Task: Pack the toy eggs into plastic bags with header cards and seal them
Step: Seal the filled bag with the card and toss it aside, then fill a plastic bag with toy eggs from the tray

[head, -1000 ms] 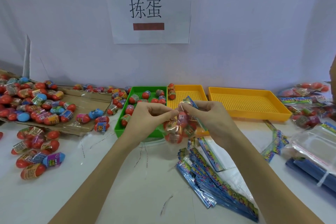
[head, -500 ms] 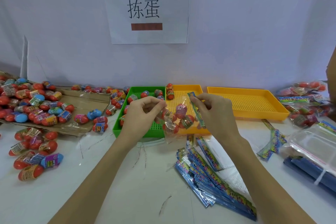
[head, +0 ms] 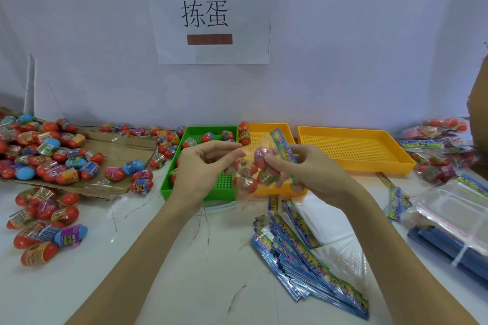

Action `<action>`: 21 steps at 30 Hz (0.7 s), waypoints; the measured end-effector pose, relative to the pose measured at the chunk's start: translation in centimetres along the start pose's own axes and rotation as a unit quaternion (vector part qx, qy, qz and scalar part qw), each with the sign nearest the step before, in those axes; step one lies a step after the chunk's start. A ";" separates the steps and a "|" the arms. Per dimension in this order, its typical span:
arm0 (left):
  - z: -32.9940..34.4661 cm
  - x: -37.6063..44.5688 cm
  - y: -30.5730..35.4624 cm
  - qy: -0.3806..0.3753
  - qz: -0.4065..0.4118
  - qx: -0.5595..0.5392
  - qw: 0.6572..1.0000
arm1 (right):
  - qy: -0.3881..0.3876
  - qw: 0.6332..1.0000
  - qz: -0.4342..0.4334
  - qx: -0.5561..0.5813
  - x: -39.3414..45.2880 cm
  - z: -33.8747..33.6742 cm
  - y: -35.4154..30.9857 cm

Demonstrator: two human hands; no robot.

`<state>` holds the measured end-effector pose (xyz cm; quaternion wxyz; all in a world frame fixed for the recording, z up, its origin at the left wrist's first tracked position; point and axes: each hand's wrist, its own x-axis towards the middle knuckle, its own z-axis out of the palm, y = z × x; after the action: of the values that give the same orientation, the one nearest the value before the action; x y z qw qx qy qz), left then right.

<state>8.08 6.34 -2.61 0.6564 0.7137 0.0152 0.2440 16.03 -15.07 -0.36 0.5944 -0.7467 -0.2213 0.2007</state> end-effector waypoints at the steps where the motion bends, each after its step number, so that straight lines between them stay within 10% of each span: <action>1: 0.1 0.1 0.1 0.012 -0.002 -0.006 1.000 | -0.021 1.000 0.010 0.010 -0.1 -0.2 0.1; 4: 0.3 0.1 0.3 0.055 0.002 -0.001 0.998 | 0.072 0.980 -0.022 0.183 0.1 -1.3 -0.3; 8: 1.7 -0.8 0.0 0.000 0.091 0.120 0.989 | 0.148 0.810 -0.131 0.552 -0.4 -4.1 -0.9; 15: 6.5 -4.7 -2.4 -0.357 0.245 0.320 0.843 | 0.115 0.868 -0.052 0.480 -0.1 -1.8 -0.7; 21: 6.2 -4.1 -2.7 -0.322 0.251 0.328 0.852 | 0.122 0.878 -0.024 0.461 0.2 -1.4 -0.3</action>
<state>7.51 -0.47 -6.61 0.2688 0.9058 -0.2970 0.1377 16.97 -15.96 0.19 0.8984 -0.4010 -0.0470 0.1729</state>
